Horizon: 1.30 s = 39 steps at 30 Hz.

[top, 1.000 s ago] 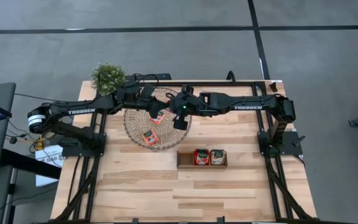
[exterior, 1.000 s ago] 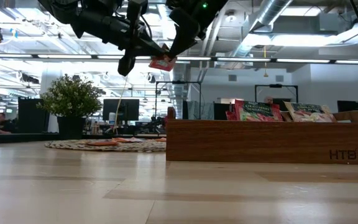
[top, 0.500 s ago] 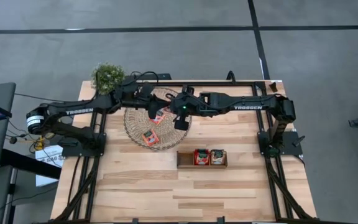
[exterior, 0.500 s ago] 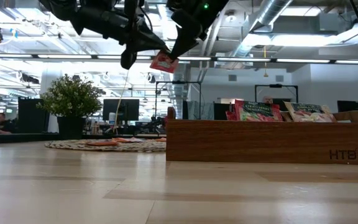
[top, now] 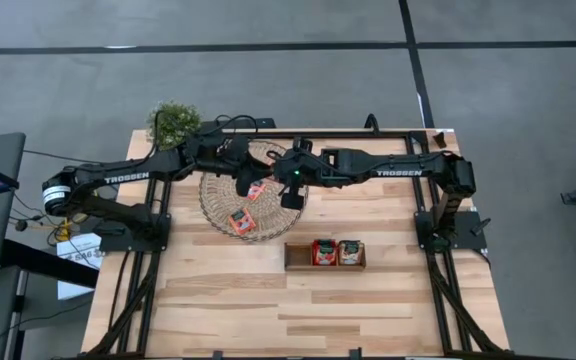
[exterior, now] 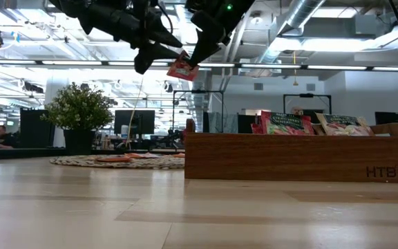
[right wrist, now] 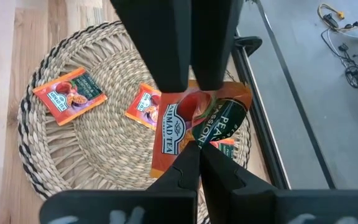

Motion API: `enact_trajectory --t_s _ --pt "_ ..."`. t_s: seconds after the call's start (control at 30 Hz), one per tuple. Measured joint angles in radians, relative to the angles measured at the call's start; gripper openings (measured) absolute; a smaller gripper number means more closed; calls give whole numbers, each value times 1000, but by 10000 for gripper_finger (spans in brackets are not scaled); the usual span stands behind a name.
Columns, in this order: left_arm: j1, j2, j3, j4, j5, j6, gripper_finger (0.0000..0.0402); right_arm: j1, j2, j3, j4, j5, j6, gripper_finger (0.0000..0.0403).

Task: Pick & Place Tea
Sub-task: Put the orange tea bag into the left slot of the wooden organizer

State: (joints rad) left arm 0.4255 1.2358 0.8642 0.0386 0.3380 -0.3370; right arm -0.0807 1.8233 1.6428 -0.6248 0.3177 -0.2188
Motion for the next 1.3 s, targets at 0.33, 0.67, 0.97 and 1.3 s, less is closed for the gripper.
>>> enact_trajectory --t_s 0.33,0.67,0.97,1.3 --pt "0 0 0 4 -63 64 131 0 0 0 -1 -1 -1 0" --pt "0 0 20 18 -4 91 131 1 0 0 -8 -4 -2 0" --pt "0 33 21 -30 -9 131 131 0 0 0 -8 -2 -18 0" --pt "0 84 21 12 6 100 131 0 0 -2 -14 -1 -18 0"
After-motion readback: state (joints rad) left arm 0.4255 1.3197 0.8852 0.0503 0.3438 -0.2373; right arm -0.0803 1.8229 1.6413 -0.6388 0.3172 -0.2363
